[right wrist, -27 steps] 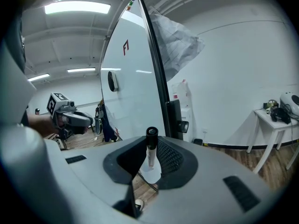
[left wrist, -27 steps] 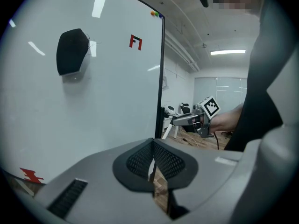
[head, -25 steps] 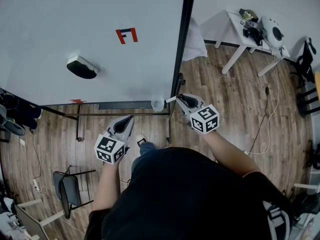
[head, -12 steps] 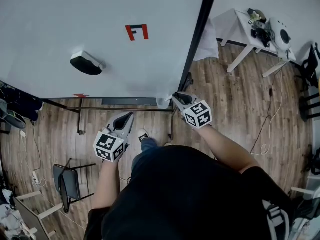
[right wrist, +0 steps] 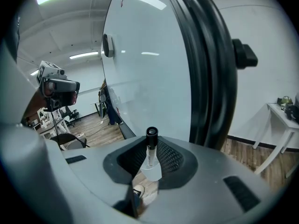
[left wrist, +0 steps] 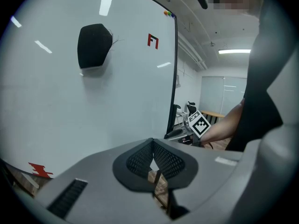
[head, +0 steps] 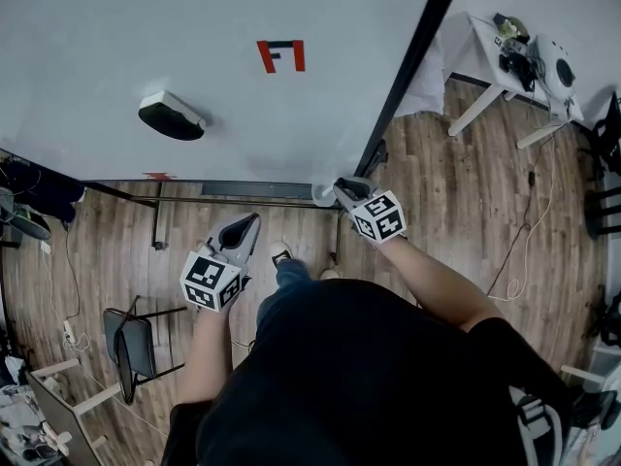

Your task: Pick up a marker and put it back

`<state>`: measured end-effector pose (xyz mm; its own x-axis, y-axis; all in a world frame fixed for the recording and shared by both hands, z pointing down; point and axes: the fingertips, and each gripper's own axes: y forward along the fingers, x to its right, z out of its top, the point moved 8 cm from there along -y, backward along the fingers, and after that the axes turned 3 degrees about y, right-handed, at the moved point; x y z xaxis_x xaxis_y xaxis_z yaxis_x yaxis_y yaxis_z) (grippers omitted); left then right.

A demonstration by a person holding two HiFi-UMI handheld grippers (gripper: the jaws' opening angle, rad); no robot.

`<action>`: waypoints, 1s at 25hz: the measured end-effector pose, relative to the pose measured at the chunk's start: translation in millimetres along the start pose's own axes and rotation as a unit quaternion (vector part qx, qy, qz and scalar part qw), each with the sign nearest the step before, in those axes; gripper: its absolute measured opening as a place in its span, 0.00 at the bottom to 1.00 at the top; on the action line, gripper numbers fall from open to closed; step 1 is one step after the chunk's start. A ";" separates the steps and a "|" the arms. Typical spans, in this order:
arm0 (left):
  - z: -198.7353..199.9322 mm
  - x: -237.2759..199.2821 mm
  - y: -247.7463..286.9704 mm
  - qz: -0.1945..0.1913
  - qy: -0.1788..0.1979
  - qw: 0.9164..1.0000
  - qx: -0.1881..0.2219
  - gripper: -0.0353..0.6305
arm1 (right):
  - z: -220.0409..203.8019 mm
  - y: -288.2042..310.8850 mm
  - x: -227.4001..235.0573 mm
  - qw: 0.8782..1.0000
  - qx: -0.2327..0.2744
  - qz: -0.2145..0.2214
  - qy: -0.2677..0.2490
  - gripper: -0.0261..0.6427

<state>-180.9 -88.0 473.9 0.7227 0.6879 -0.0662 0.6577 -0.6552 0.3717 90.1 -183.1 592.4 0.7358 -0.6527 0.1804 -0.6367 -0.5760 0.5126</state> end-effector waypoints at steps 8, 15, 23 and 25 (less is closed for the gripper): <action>-5.5 -6.6 2.3 -0.002 -0.004 1.000 -0.008 0.07 | -12.2 20.0 -1.4 1.000 -0.022 0.007 -0.007 0.13; -8.5 -10.5 1.2 0.000 -0.008 1.000 -0.009 0.07 | -18.5 28.6 -2.8 0.999 -0.033 0.010 -0.010 0.13; -9.4 -10.2 3.0 0.001 -0.009 1.000 -0.008 0.07 | -20.5 31.3 -0.2 0.999 -0.043 0.007 -0.018 0.13; -8.4 -8.9 3.8 0.001 -0.009 1.000 -0.007 0.07 | -20.4 29.8 1.2 0.999 -0.045 0.003 -0.023 0.14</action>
<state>-186.6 -94.0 483.7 0.7275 0.6810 -0.0830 0.6539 -0.6516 0.3845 76.7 -191.0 625.0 0.7197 -0.6789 0.1457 -0.6161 -0.5276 0.5848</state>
